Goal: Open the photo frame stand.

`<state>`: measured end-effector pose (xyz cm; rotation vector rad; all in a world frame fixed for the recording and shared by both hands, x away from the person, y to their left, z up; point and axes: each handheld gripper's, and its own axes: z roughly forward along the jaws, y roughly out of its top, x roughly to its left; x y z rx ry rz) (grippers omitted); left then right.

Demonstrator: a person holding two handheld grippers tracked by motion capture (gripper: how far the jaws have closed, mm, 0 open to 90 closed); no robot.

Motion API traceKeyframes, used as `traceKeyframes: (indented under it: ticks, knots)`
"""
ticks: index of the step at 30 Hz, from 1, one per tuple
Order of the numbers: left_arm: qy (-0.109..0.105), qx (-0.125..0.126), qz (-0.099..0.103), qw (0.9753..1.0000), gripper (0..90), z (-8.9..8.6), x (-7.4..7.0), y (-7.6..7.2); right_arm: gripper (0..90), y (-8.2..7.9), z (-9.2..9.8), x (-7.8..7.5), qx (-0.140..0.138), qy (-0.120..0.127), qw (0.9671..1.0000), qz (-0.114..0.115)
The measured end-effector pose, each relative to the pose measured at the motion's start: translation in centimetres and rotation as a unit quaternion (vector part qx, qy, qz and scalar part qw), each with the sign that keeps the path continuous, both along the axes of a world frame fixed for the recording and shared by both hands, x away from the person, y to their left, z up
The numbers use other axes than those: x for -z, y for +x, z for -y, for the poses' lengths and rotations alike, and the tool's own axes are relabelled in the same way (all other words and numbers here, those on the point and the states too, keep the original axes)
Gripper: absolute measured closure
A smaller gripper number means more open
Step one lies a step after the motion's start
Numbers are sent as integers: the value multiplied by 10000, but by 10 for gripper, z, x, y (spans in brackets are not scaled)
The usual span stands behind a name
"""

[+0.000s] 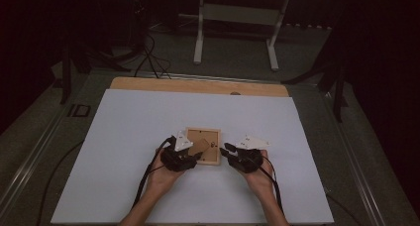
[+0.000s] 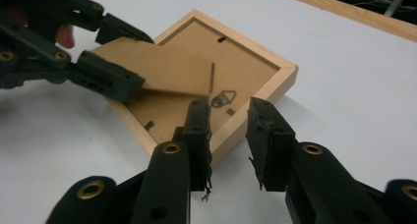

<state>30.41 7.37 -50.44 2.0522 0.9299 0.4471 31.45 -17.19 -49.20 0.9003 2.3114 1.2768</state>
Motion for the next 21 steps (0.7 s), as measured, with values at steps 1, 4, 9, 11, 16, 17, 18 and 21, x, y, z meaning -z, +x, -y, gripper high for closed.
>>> traceKeyframes:
  ticks: [1, 4, 9, 11, 16, 17, 18, 21]
  knots:
    - [17, 15, 36, 10000, 517, 0, 0, -1, 702, 1, 1, 0, 16, -9, 10000, 13]
    - [58, 50, 142, 9999, 517, -1, 2, -5, 694, 2, 3, -1, 37, -13, 10000, 4]
    - [79, 94, 253, 9996, 517, -4, 3, -11, 666, 5, 1, -2, 7, -21, 9999, -101]
    - [69, 97, 289, 9995, 517, -4, 4, -12, 650, 7, -1, -2, -19, -28, 9999, -138]
    - [56, 102, 360, 9993, 517, -6, 6, -16, 598, 15, -9, -2, -42, -31, 9996, -264]
    - [49, 102, 372, 9992, 517, -6, 6, -16, 585, 17, -10, -3, -36, -15, 9995, -316]
    - [70, 107, 385, 9992, 517, -7, 7, -17, 574, 19, -11, -3, -23, -25, 9993, -364]
    - [78, 99, 427, 9990, 517, -7, 8, -19, 531, 26, -12, -4, -16, 44, 9987, -514]
